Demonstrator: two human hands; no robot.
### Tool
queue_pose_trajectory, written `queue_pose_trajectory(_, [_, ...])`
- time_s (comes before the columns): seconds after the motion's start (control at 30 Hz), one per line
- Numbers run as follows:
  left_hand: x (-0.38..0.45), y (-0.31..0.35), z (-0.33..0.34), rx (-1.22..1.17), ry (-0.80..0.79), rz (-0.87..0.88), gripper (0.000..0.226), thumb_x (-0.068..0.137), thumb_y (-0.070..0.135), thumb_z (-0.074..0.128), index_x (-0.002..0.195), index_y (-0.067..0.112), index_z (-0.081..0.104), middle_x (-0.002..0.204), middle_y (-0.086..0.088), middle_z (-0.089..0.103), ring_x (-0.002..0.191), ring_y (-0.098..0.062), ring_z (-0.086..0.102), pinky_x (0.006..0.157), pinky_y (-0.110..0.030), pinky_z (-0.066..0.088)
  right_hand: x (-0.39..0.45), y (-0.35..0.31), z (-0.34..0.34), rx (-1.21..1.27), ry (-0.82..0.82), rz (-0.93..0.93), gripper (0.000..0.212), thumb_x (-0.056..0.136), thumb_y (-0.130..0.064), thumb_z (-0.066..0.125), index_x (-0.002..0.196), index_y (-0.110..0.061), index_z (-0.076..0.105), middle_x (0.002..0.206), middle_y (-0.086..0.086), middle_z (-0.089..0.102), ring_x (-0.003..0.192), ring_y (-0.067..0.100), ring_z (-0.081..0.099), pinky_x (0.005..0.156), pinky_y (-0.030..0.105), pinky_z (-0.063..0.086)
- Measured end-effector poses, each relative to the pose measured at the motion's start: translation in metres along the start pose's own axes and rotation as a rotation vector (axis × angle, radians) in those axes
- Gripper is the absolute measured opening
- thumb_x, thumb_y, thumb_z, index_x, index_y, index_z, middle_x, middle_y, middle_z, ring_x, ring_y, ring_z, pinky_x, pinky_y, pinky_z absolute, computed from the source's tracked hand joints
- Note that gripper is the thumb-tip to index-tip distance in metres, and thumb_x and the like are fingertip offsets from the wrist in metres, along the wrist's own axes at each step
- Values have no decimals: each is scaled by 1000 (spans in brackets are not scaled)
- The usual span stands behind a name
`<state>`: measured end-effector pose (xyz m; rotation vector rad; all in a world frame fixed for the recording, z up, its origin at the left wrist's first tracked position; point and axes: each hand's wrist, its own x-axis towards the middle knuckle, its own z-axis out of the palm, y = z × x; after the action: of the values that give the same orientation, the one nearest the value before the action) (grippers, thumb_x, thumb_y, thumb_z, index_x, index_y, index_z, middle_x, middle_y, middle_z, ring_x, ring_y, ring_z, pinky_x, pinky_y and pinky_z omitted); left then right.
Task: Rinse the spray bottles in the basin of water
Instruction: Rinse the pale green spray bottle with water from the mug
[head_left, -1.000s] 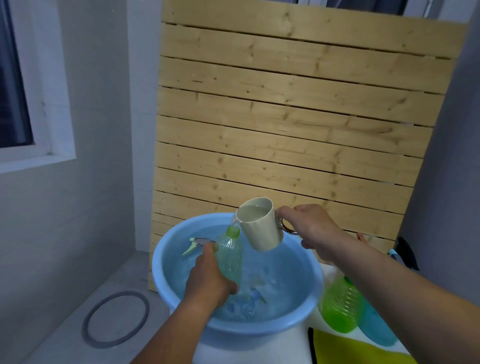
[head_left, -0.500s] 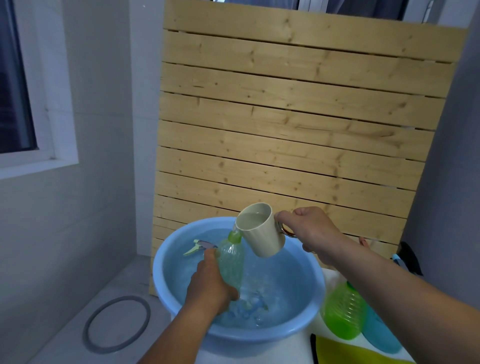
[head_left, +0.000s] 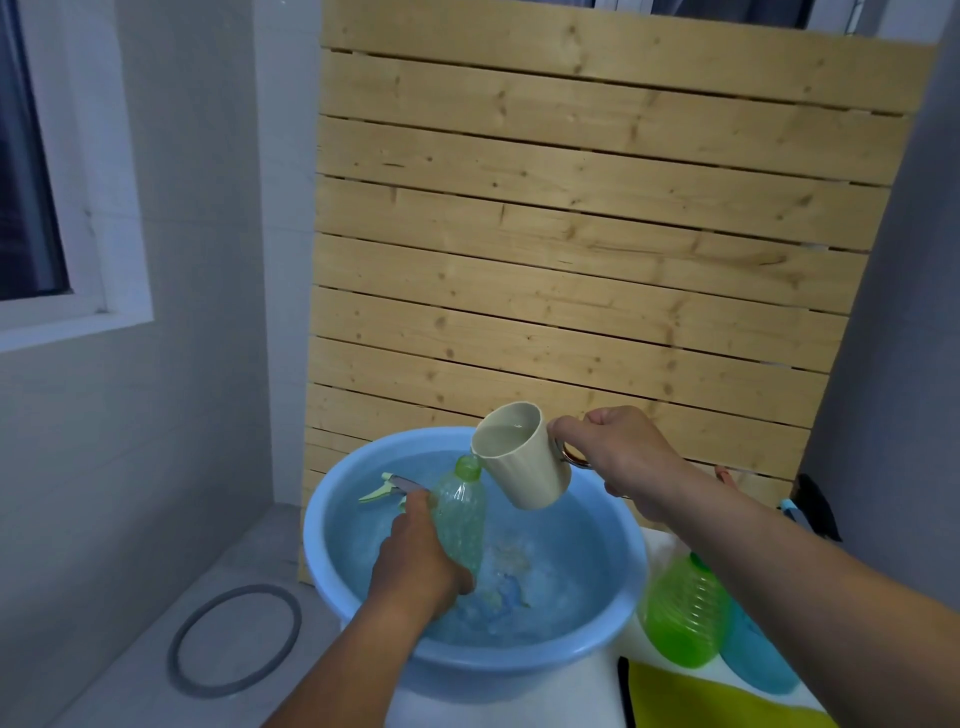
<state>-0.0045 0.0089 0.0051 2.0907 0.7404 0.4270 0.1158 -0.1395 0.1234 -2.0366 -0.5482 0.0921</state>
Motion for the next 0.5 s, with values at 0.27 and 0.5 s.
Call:
queue_pose_trajectory(0.27, [2,-1,1,-7,-8,-6,91,57,12,82,131,25,31,117,-3,56,104,-30,59,85,-44,53,0,0,1,-4,3,-9,46,74,-32,68,58,-24,26,44,-11,18,44,15,14,46,26,14])
queue_pose_trajectory(0.5, [3,-2,1,38,0,-17,84,60,12,80,128,24,31,119,-5,54,106,-31,58,84,-42,52,1,1,0,-39,19,-31,46,73,-33,69,56,-23,27,44,-9,21,47,16,17,48,28,18])
